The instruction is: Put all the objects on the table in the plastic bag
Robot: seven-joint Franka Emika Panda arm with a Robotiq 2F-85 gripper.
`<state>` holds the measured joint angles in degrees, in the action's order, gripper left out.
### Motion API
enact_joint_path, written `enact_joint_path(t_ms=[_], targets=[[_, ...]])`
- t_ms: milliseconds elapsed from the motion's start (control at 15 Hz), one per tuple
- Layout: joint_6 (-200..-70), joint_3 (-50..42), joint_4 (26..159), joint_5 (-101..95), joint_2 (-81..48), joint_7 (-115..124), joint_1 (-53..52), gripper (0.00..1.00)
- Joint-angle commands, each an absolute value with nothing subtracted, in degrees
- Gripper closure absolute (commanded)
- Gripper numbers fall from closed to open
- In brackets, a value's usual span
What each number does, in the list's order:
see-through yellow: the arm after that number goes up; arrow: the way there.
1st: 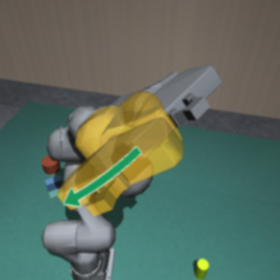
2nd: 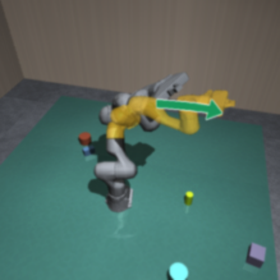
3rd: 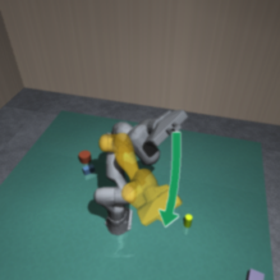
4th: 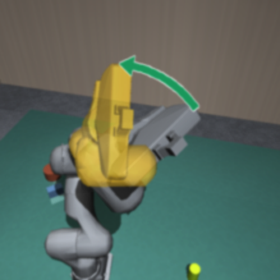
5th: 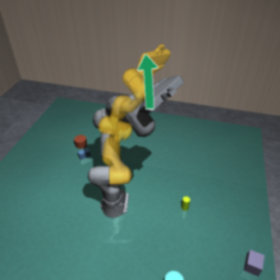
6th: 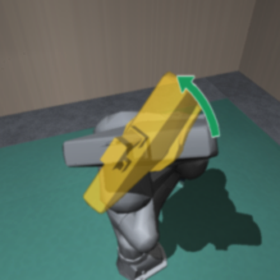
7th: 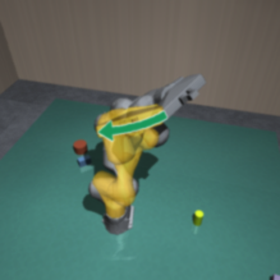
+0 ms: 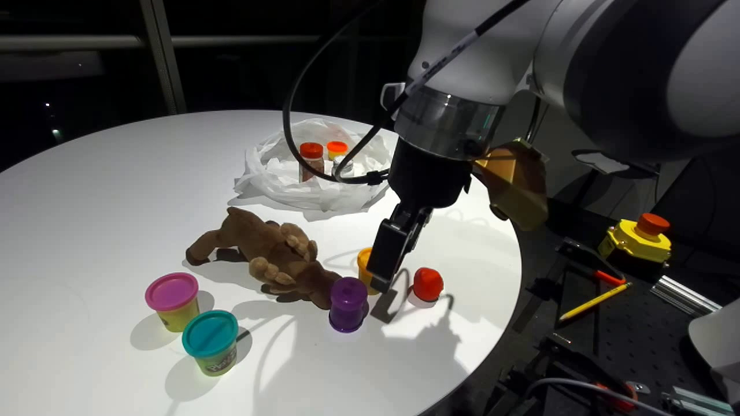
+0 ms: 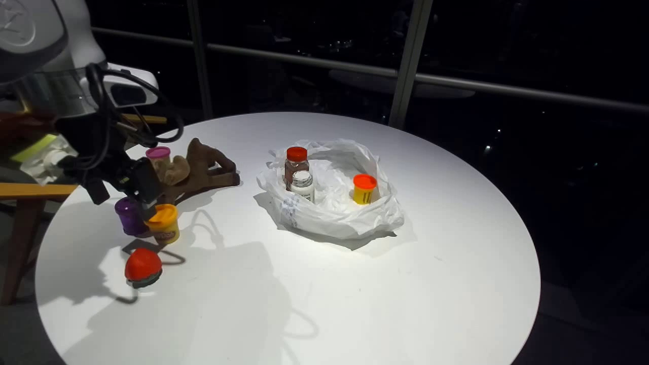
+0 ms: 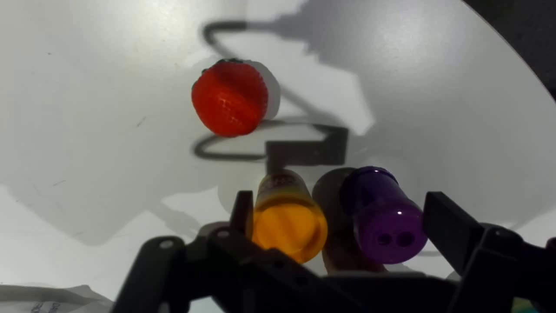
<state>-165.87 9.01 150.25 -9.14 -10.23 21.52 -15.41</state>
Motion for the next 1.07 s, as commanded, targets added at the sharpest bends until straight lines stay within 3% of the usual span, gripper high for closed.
enact_joint_path(t_ms=[0,1000], targets=[[-163.92,6.13,149.27,-16.30,-10.82,20.95,-16.36,0.00],[-162.25,2.78,140.23,-16.73,-19.55,15.92,-16.93,0.00]])
